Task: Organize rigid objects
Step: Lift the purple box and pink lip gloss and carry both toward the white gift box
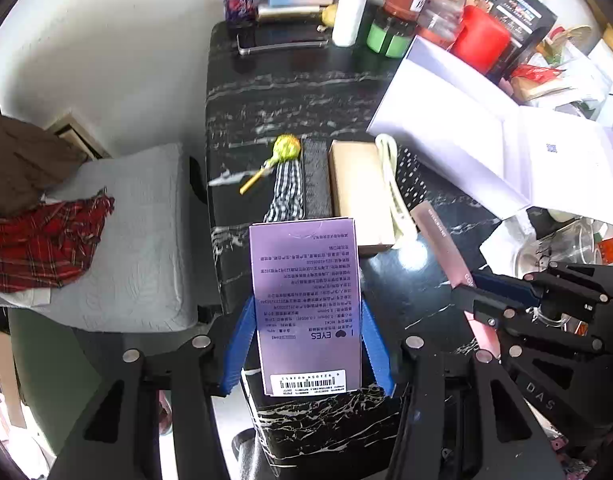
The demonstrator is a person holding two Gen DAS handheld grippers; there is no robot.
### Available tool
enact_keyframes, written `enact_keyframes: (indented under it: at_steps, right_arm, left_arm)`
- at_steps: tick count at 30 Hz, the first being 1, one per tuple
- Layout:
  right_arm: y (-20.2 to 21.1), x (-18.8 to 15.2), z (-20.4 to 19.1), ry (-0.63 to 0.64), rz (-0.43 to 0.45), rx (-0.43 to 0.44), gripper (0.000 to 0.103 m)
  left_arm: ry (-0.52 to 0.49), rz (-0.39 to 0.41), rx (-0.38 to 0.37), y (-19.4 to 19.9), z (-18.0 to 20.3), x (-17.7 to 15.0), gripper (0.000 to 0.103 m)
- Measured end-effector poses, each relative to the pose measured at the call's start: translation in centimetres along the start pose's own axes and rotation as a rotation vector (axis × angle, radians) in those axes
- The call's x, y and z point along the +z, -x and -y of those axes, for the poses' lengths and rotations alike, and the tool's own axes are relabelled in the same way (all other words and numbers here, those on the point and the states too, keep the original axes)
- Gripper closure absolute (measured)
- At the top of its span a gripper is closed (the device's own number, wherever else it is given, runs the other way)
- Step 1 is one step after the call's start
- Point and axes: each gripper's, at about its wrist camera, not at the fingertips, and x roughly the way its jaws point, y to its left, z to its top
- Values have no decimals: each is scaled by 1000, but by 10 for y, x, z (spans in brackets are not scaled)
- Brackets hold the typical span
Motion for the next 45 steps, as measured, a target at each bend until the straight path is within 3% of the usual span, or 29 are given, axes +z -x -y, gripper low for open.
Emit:
enact_keyframes:
  at_steps: [13, 32, 45]
  right_arm:
    - [30, 6, 5, -41, 67, -21, 90]
    - [55, 14, 63, -181, 113, -68, 90]
    - [72, 26, 104, -255, 155, -115, 90]
  left_arm:
    - [-69, 57, -26, 16, 18, 26, 52]
    - [-199, 53, -96, 4, 77, 66, 52]
    - [-265, 103, -139, 9, 112, 106, 52]
